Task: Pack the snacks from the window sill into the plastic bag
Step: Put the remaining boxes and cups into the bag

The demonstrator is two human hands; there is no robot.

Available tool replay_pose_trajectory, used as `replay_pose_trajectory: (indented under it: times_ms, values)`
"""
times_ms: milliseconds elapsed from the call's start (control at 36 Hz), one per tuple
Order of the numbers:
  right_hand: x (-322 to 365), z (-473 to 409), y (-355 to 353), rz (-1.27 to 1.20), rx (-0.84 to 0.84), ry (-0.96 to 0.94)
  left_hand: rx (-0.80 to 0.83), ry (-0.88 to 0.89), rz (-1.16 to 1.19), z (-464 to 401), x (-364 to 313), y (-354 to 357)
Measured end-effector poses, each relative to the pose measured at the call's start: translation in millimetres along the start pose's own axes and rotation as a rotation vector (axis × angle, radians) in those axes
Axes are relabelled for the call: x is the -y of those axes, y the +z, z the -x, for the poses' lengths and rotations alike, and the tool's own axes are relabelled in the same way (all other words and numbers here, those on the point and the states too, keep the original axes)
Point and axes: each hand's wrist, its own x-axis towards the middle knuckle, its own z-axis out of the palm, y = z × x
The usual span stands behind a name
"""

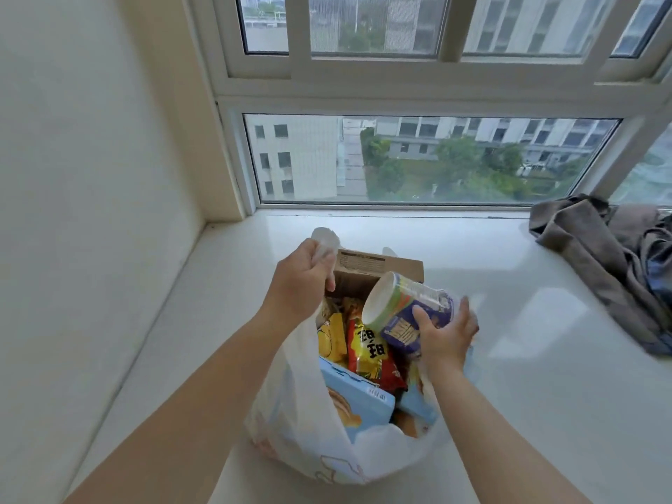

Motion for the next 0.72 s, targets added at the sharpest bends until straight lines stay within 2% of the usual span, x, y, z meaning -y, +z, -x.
replay_pose_trajectory:
  times_ms: [56, 83, 167, 278, 361, 444, 500, 556, 583, 639, 722]
  values:
    - [2.0, -10.8, 1.8, -0.285, 0.140, 0.129, -0.005, 0.020, -0.008, -0.4, -2.7, 4.8]
    - [0.1, -15.4, 3.6, -0.279, 0.161, 0.127, -0.007, 0.021, -0.003, -1.1, -3.8, 6.6]
    - [2.7, -9.5, 7.5, -0.005, 0.260, -0.048, -0.005, 0.018, 0.042, -5.3, -4.4, 12.7]
    - [7.7, 21.5, 24.5, 0.246, 0.550, -0.252, 0.048, 0.044, 0.004, -11.5, 0.2, 27.8]
    - [1.9, 27.9, 33.3, 0.263, 0.542, -0.361, 0.168, 0.008, -0.120, -18.5, 15.8, 44.9]
    - [1.2, 14.9, 21.1, 0.294, 0.588, -0.351, 0.284, 0.029, -0.438, -23.2, 33.2, 58.0]
    - [-0.6, 6.3, 9.6, 0.275, 0.491, -0.333, 0.269, 0.120, -0.579, -23.7, 41.1, 65.2]
    - [-6.1, -6.2, 2.4, 0.300, 0.294, -0.259, 0.244, 0.159, -0.639, -23.4, 43.5, 70.0]
    - [-9.6, -12.0, 0.0, 0.385, 0.210, -0.206, 0.236, 0.162, -0.665, -22.9, 44.2, 71.8]
    - [-16.2, -20.3, -5.3, 0.623, 0.150, -0.113, 0.227, 0.175, -0.712, -21.4, 44.7, 73.9]
    - [-25.4, -26.3, -5.3, 0.800, 0.261, -0.037, 0.226, 0.204, -0.749, -19.3, 46.9, 75.1]
